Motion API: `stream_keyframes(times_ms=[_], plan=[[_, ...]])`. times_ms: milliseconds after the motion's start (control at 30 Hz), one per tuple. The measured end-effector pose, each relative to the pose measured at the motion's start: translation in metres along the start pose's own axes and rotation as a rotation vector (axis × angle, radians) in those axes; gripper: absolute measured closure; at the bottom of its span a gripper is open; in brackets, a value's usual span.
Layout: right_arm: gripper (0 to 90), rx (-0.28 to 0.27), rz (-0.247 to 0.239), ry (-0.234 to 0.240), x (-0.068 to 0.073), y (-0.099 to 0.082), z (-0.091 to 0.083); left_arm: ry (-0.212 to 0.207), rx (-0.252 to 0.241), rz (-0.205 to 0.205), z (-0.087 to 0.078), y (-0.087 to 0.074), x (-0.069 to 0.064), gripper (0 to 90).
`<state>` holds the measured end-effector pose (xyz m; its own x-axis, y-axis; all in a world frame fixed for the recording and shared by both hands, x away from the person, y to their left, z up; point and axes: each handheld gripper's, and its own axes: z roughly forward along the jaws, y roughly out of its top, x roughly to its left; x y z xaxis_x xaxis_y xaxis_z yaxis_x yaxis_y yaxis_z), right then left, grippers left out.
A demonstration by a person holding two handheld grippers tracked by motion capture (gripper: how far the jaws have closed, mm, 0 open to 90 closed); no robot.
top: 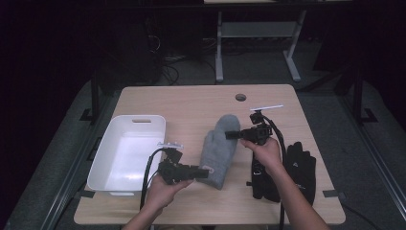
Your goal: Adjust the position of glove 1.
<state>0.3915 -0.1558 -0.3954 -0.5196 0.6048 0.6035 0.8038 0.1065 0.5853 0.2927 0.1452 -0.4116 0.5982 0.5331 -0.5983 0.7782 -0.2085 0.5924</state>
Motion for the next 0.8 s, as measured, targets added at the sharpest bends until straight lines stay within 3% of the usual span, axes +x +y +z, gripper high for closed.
stream_keyframes(times_ms=[533, 800], plan=[[69.2, -0.038, -0.04, 0.03, 0.031, 0.025, -0.003, 0.016, -0.042, 0.044, -0.033, 0.011, -0.008, 57.2], [69.2, -0.043, -0.066, 0.043, 0.048, 0.039, 0.0, 0.022, -0.067, 0.045, -0.049, 0.015, -0.009, 57.1]])
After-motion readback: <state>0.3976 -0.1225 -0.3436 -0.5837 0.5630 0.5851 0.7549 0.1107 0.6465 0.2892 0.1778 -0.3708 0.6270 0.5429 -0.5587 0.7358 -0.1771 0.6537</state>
